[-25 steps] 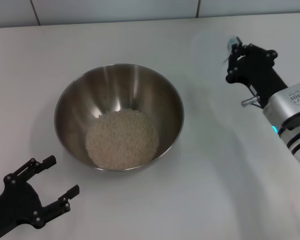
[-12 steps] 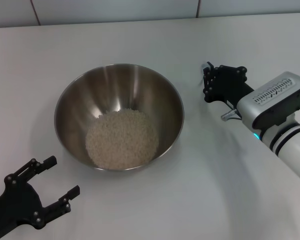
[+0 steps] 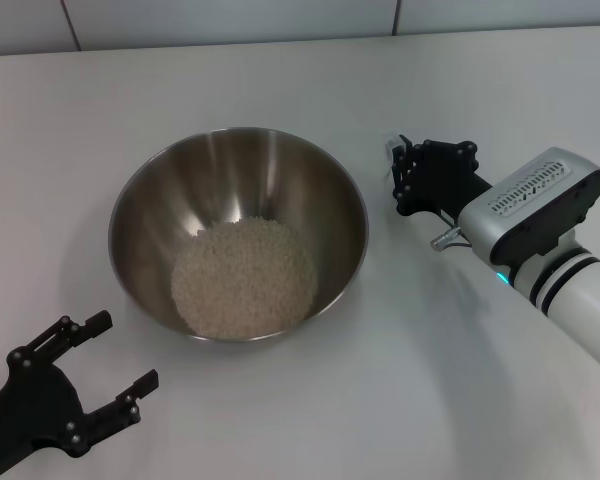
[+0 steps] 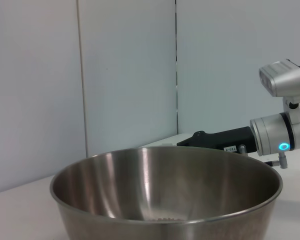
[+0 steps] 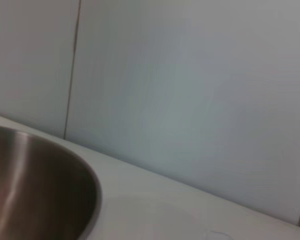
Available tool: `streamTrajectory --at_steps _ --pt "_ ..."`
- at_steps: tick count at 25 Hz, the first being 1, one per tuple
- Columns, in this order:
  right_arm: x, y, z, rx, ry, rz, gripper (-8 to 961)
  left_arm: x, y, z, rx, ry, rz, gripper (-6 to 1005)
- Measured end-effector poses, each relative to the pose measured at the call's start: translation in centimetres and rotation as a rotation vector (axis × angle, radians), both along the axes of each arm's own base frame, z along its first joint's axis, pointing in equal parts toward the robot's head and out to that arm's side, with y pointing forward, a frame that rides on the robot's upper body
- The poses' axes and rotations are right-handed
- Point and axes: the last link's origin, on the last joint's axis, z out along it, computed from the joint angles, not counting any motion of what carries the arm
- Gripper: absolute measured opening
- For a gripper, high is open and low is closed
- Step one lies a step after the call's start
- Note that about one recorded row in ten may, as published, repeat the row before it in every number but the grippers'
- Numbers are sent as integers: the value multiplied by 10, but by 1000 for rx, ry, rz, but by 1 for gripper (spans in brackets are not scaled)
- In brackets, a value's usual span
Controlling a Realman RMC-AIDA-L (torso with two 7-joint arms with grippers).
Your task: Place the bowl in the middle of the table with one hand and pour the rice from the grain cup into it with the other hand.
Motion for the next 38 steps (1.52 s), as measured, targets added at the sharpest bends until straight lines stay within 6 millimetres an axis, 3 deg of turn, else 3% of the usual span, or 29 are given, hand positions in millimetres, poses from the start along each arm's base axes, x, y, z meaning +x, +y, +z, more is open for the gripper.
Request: streamTrajectory --at_steps 9,23,28,33,35,38 --pt "0 -4 -4 -16 4 1 35 1 2 -1 -2 -1 -7 813" --pt "15 -23 1 4 23 -15 415 2 1 -1 -1 -3 -4 811" --pt "21 -47 8 42 80 21 512 0 -1 -1 -4 -2 2 811" --pt "36 -75 27 93 142 51 627 0 -6 -1 -10 -14 -1 811" --pt "43 -93 41 43 225 113 669 1 -8 -1 -13 -20 -2 811" --pt "45 -102 48 -64 270 177 724 1 -9 -2 -19 -20 -3 811"
